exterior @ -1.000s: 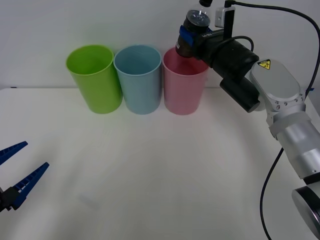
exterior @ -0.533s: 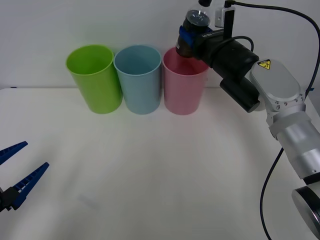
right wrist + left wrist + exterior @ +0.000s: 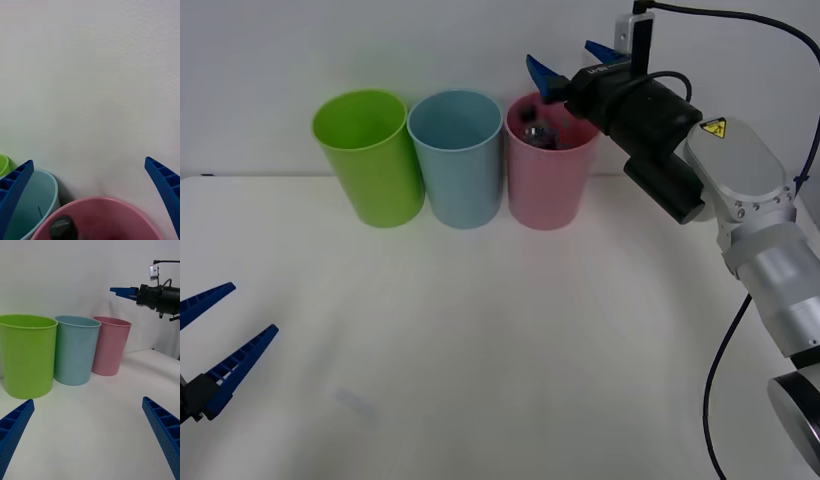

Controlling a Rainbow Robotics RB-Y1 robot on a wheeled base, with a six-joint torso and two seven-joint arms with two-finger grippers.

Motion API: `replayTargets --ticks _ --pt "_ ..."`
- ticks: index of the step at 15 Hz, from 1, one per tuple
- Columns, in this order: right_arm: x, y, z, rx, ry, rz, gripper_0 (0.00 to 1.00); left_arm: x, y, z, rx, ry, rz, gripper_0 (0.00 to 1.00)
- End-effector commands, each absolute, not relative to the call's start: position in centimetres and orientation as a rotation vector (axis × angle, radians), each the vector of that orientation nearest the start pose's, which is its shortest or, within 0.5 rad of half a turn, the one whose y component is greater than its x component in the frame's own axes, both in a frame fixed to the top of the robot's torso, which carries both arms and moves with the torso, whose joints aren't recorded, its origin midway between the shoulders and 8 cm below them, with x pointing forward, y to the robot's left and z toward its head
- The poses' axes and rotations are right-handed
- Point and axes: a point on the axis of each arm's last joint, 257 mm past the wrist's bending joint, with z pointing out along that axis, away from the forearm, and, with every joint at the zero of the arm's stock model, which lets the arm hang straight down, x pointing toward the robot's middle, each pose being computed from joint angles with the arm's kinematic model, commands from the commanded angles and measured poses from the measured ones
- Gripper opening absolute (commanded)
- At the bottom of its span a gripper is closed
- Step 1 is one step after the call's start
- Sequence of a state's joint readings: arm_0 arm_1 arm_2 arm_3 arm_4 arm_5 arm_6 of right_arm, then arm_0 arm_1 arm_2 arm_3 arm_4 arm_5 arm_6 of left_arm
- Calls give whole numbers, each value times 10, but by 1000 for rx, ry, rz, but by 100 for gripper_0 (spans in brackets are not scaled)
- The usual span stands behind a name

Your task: Grasp the object on the table and drop it into the matching bin: aluminum can to the light blue bin, PET bottle to the pink bin.

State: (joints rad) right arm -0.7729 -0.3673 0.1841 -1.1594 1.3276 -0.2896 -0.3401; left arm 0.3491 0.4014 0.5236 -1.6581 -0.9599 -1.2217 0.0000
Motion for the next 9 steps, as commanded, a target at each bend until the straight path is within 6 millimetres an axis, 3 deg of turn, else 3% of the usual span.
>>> replayTargets --ticks 1,9 --pt "670 -92 3 -396 1346 488 100 342 330 -169 465 1441 -567 100" --pt "608 -124 -8 -479 1318 524 100 342 330 -169 465 1441 -567 100"
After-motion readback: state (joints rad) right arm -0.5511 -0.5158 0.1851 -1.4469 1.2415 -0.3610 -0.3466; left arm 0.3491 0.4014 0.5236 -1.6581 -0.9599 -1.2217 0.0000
